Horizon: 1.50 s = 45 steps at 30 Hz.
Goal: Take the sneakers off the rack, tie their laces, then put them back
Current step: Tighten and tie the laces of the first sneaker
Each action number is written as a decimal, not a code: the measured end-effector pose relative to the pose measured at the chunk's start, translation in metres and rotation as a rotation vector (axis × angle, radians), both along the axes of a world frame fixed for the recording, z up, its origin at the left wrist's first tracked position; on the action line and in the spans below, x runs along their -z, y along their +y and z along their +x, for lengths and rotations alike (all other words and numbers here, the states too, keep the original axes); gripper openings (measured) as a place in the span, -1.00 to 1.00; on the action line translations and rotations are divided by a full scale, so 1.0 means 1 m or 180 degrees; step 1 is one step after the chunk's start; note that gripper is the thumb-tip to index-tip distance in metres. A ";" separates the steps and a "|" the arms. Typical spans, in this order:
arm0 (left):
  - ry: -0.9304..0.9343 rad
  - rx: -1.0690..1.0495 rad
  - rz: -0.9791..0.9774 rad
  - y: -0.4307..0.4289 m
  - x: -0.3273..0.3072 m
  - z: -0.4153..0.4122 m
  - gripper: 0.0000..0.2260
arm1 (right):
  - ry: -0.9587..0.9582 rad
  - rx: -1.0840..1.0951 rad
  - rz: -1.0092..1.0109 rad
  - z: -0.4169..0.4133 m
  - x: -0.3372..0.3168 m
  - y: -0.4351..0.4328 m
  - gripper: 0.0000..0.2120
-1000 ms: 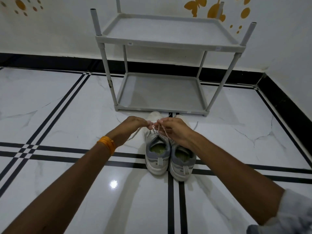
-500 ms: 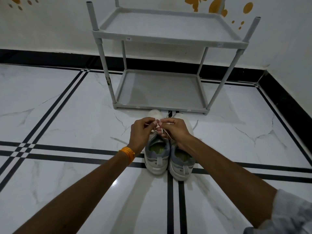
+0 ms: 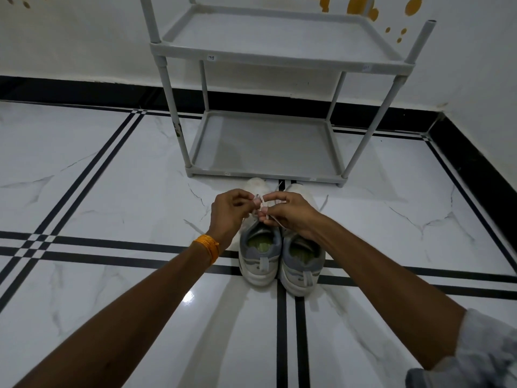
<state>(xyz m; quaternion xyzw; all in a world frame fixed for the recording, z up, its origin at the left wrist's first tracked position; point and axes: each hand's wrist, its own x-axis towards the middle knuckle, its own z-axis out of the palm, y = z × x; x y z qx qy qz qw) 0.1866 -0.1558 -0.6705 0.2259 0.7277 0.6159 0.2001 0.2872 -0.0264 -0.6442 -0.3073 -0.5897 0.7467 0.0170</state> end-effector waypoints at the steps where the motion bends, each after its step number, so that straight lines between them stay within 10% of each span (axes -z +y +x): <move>1: 0.0041 0.0063 0.0028 0.001 -0.002 0.001 -0.87 | -0.0013 -0.0042 0.0118 0.000 0.000 0.000 -0.72; 10: 0.1594 0.0345 -0.0724 0.009 -0.006 0.004 -0.89 | -0.0001 -0.0333 0.1349 -0.007 0.006 -0.007 -0.67; 20: -0.0796 0.0133 -0.0328 0.008 -0.007 0.001 -0.57 | 0.0093 -0.0411 0.1566 0.001 0.002 -0.010 -0.68; 26: -0.0763 0.0607 -0.0317 0.011 -0.006 -0.001 -0.84 | 0.0260 -0.0331 0.1691 0.003 0.006 -0.019 -0.67; 36: 0.1655 0.0134 -0.0746 0.009 -0.002 0.008 -0.86 | 0.0031 0.0412 0.1494 0.005 0.010 -0.025 -0.90; 45: 0.2529 0.0641 -0.0946 -0.004 -0.001 0.004 -0.90 | -0.0218 0.0459 0.2043 0.002 0.010 -0.030 -0.88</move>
